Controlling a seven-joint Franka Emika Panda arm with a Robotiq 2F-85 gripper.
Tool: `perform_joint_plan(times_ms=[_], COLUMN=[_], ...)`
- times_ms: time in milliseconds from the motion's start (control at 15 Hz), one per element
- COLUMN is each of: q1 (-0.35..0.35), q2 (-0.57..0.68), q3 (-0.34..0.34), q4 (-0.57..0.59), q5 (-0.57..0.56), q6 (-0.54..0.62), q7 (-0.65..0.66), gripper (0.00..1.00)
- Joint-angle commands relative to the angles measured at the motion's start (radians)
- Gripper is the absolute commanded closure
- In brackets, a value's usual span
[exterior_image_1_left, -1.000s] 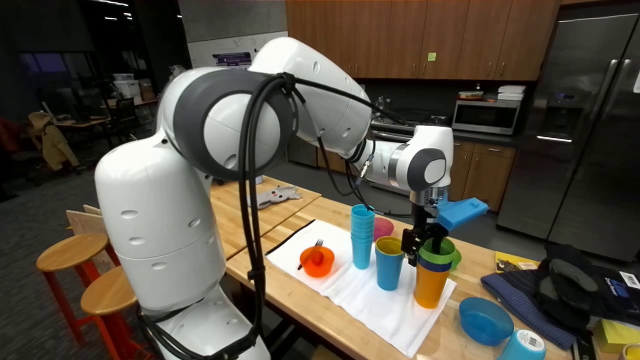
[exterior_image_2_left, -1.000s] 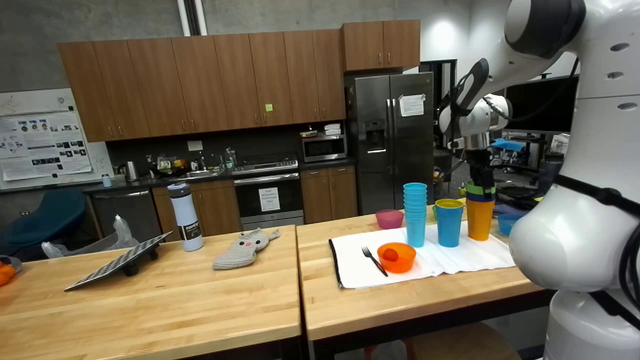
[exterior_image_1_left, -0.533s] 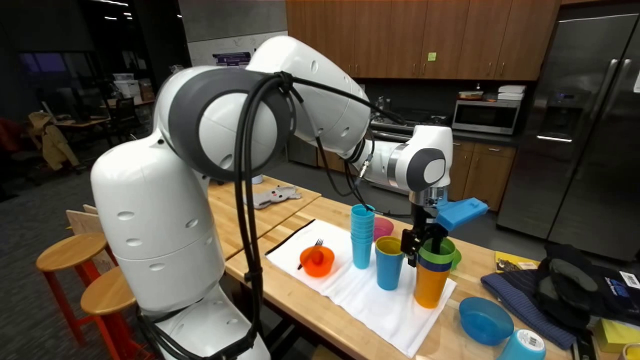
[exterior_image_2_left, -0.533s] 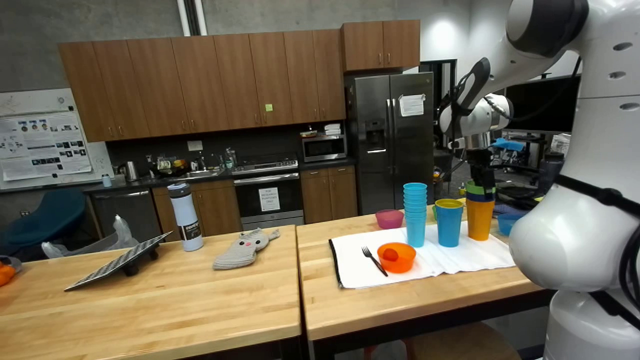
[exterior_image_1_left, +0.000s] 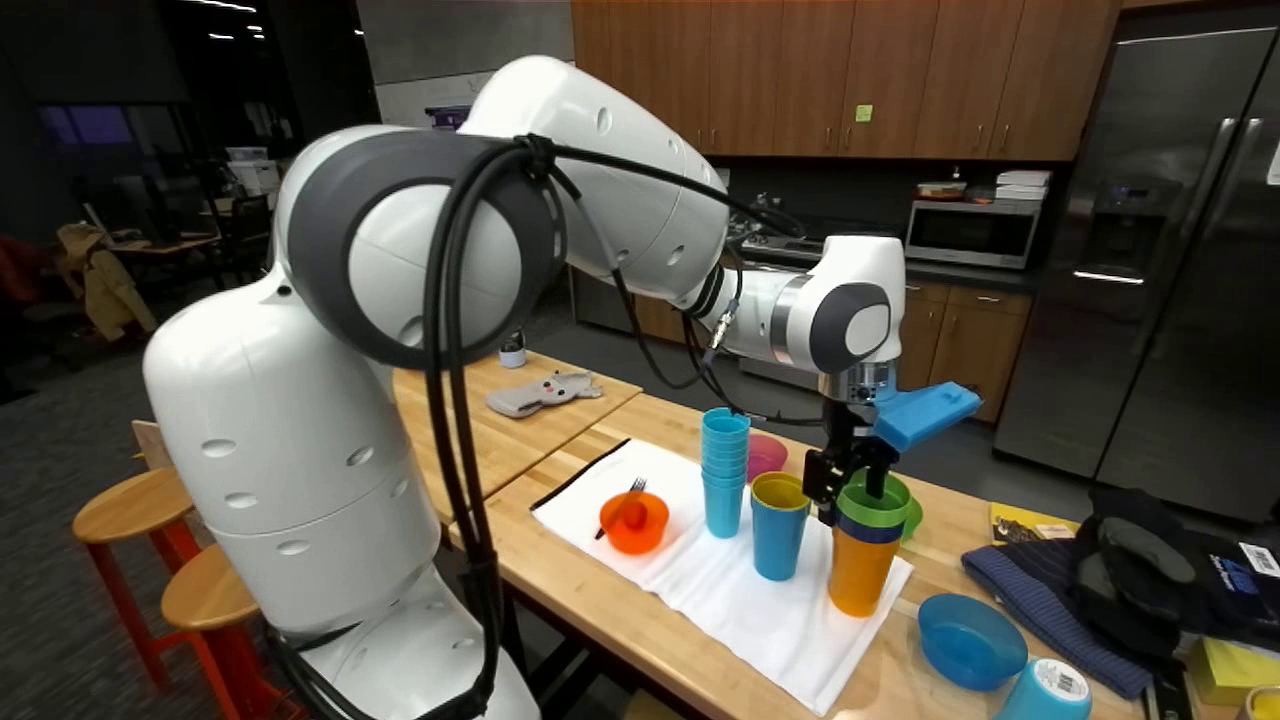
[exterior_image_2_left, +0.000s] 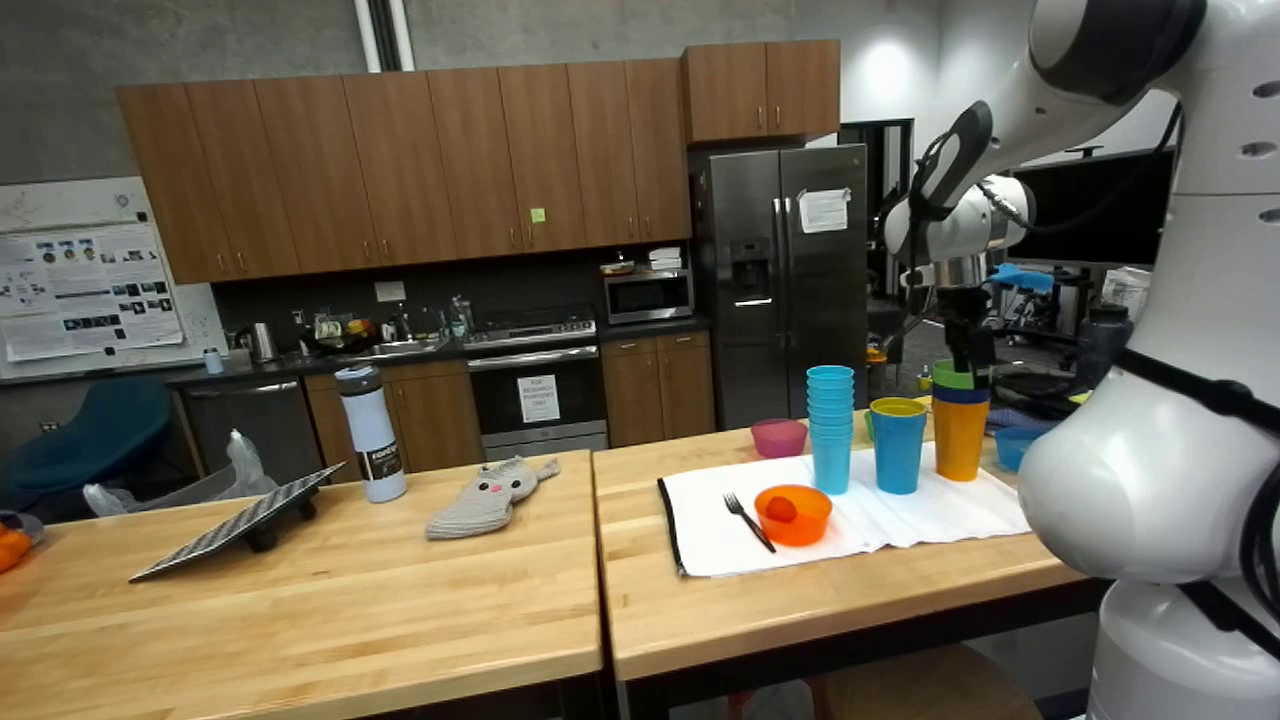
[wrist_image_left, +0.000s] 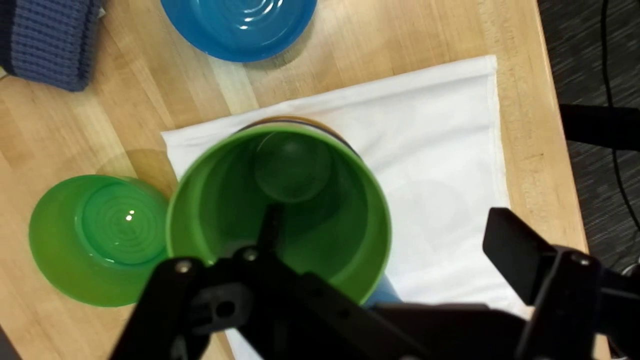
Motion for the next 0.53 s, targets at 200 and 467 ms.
perform_joint_plan(times_ms=[200,467], q1=[-0.003,-0.004], q2=[-0.062,-0.063], q3=[-0.004,-0.005], q4=[-0.043,-0.045], q5=[-0.013,-0.017], q6=[0.003,0.004], q7=[-0.005,-0.008], gripper=[0.38,0.69])
